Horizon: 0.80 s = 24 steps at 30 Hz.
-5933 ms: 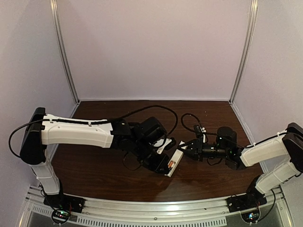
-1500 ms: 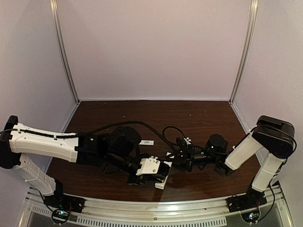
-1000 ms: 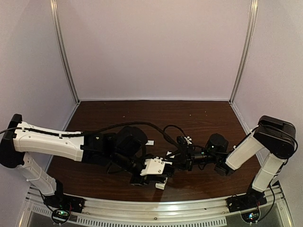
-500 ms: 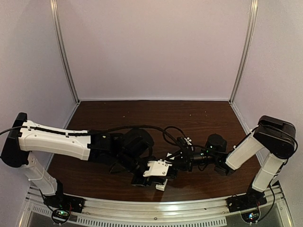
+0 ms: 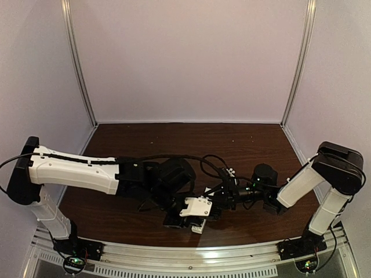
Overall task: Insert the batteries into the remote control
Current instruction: Load the battery into the battery compartment.
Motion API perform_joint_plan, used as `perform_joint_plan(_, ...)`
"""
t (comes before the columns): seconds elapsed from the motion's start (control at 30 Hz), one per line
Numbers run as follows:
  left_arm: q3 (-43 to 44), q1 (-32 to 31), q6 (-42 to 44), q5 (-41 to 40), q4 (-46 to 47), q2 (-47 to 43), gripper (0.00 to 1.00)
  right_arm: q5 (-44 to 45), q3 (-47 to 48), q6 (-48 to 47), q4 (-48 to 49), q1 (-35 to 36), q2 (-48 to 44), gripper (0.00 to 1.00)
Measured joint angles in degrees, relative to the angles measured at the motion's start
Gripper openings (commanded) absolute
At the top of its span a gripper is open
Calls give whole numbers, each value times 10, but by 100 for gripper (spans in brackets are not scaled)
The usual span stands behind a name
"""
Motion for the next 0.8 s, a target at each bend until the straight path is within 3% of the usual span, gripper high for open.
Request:
perform_joint_plan(0.23, 28, -3, -1, -26, -37, 28, 7, 16, 0, -8, -25, -3, 0, 0)
perform_joint_plan(0.63, 66, -23, -3, -97, -77, 65, 14, 33, 0, -27, -56, -3, -4, 0)
perform_joint_plan(0.8, 103, -37, -6, -146, -118, 80, 9, 48, 0, -42, -76, -4, -29, 0)
